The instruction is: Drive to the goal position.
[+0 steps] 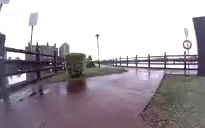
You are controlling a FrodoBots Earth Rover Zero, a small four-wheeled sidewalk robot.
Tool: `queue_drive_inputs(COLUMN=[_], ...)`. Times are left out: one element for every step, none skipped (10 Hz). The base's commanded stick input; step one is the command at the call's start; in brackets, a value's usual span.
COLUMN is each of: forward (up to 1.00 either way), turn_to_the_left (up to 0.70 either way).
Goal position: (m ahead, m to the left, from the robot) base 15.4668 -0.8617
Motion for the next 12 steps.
queue_drive_inputs(forward=[1.00, 1.00, 1.00, 1.00, 1.00, 1.00, 1.00, 1.00, 1.00, 1.00, 1.00, 1.00], turn_to_the_left=[-0.41, -0.41, -0.41, -0.41, -0.41, -0.41, -0.41, -0.41, -0.41, -0.38, -0.28, -0.18])
